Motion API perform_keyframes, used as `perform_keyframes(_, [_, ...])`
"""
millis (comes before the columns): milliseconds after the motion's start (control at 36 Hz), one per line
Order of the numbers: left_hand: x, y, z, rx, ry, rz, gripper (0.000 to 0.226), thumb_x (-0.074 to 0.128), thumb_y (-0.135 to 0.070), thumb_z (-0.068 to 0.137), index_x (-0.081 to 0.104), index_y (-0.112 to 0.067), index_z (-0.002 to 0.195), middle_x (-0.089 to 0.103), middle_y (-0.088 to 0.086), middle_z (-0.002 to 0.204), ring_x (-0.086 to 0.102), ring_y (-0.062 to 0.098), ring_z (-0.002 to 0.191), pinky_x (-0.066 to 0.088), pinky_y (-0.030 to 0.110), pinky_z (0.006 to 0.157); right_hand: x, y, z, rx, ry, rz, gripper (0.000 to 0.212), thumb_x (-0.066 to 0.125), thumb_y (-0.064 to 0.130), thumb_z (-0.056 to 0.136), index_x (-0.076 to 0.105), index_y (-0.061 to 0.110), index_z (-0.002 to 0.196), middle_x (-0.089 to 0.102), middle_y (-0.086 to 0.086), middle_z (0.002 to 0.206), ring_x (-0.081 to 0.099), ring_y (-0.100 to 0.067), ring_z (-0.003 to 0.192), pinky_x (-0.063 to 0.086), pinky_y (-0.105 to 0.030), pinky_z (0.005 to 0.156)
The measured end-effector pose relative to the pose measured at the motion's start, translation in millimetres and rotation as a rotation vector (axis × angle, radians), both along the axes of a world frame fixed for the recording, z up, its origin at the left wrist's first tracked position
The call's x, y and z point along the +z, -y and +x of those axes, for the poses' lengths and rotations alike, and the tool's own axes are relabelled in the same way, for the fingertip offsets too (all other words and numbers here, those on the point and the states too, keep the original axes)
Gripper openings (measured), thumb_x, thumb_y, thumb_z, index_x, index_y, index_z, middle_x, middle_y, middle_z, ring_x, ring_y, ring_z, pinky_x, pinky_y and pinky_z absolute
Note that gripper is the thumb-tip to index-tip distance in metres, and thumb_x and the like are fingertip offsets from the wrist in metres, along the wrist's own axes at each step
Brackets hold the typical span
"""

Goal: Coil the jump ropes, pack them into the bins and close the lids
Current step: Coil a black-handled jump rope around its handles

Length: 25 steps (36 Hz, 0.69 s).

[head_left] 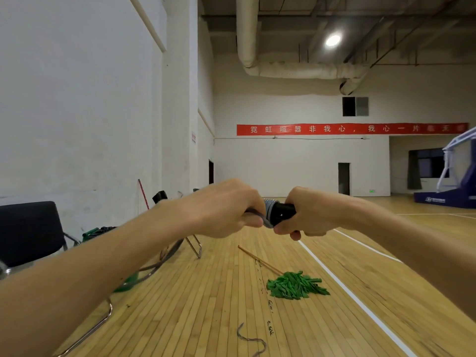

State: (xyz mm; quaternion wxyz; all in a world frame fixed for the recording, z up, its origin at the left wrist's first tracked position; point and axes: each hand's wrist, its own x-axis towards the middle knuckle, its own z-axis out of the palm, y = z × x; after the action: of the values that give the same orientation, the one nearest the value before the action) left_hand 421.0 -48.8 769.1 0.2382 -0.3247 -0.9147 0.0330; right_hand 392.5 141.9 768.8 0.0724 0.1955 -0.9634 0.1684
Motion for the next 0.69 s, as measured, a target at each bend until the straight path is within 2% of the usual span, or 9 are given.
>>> perform_keyframes(111, [16.5, -5.8, 6.3, -0.084, -0.109, -0.118, 0.017, 0.067, -0.033, 0.094, 0.077, -0.024, 0.106, 0.071, -0.015, 0.089, 0.058, 0.000, 0.075, 0.048, 0.024, 0.080, 0.4, 4.4, 6.9, 0.035, 0.077, 0.075, 0.019, 0.070, 0.026, 0.094, 0.067, 0.007, 0.092, 0.065, 0.002, 0.062, 0.045, -0.010, 0.042, 0.038, -0.020, 0.041])
perform_keyframes(194, [22.2, -9.0, 6.8, -0.139, -0.160, -0.155, 0.020, 0.071, -0.037, 0.090, 0.076, -0.024, 0.103, 0.061, -0.022, 0.081, 0.049, -0.011, 0.069, 0.042, 0.021, 0.082, 0.3, 6.4, 12.6, 0.098, 0.114, 0.143, 0.021, 0.069, 0.026, 0.094, 0.068, 0.005, 0.097, 0.066, 0.002, 0.065, 0.047, -0.011, 0.046, 0.041, -0.021, 0.046])
perform_keyframes(278, [26.4, -11.4, 6.8, -0.183, -0.147, -0.109, 0.025, 0.077, -0.042, 0.083, 0.077, -0.023, 0.099, 0.057, -0.025, 0.075, 0.051, -0.014, 0.066, 0.043, 0.014, 0.082, -1.2, 8.0, 18.6, 0.172, 0.154, 0.171, 0.015, 0.068, 0.025, 0.094, 0.068, 0.010, 0.094, 0.065, 0.004, 0.065, 0.047, -0.012, 0.051, 0.042, -0.023, 0.052])
perform_keyframes(361, [30.4, -10.1, 6.1, -0.209, -0.087, -0.025, 0.029, 0.083, -0.043, 0.074, 0.077, -0.020, 0.092, 0.058, -0.024, 0.071, 0.056, -0.012, 0.069, 0.042, 0.007, 0.071, -2.1, 7.4, 25.2, 0.228, 0.179, 0.175, 0.013, 0.069, 0.026, 0.094, 0.068, 0.014, 0.091, 0.066, 0.003, 0.067, 0.048, -0.014, 0.055, 0.041, -0.023, 0.053])
perform_keyframes(444, [30.5, -6.7, 3.3, -0.223, -0.003, 0.055, 0.029, 0.086, -0.042, 0.070, 0.076, -0.020, 0.086, 0.063, -0.019, 0.072, 0.061, -0.006, 0.075, 0.046, 0.009, 0.069, -1.6, 5.2, 30.4, 0.256, 0.183, 0.179, 0.018, 0.071, 0.028, 0.093, 0.070, 0.010, 0.096, 0.067, 0.002, 0.070, 0.049, -0.014, 0.057, 0.042, -0.021, 0.053])
perform_keyframes(528, [29.9, -3.2, 1.3, -0.249, 0.107, 0.133, 0.024, 0.089, -0.039, 0.068, 0.074, -0.024, 0.079, 0.067, -0.016, 0.070, 0.065, -0.001, 0.071, 0.047, 0.011, 0.064, -0.5, 3.6, 35.2, 0.299, 0.210, 0.179, 0.021, 0.072, 0.027, 0.092, 0.070, 0.008, 0.101, 0.067, 0.002, 0.072, 0.050, -0.012, 0.056, 0.042, -0.019, 0.051])
perform_keyframes(583, [29.8, -0.6, -0.1, -0.278, 0.214, 0.202, 0.023, 0.089, -0.032, 0.068, 0.075, -0.019, 0.079, 0.068, -0.014, 0.067, 0.066, 0.001, 0.067, 0.047, 0.013, 0.063, 0.6, 2.5, 37.8, 0.339, 0.230, 0.172, 0.023, 0.072, 0.026, 0.093, 0.069, 0.005, 0.102, 0.067, 0.002, 0.072, 0.049, -0.009, 0.052, 0.041, -0.017, 0.048])
perform_keyframes(639, [29.8, 2.6, -0.4, -0.304, 0.322, 0.271, 0.023, 0.088, -0.028, 0.070, 0.076, -0.013, 0.082, 0.071, -0.007, 0.069, 0.066, 0.007, 0.066, 0.051, 0.020, 0.063, 2.0, 1.0, 40.7, 0.391, 0.254, 0.149, 0.020, 0.072, 0.023, 0.093, 0.068, 0.005, 0.100, 0.066, 0.001, 0.072, 0.047, -0.009, 0.051, 0.040, -0.016, 0.047])
perform_keyframes(694, [29.1, 7.5, -1.4, -0.330, 0.418, 0.323, 0.028, 0.085, -0.032, 0.070, 0.077, -0.010, 0.085, 0.072, 0.003, 0.074, 0.065, 0.019, 0.069, 0.054, 0.032, 0.067, 4.0, -0.3, 44.1, 0.455, 0.286, 0.121, 0.013, 0.072, 0.020, 0.093, 0.068, 0.007, 0.096, 0.065, 0.000, 0.073, 0.047, -0.010, 0.052, 0.040, -0.017, 0.048])
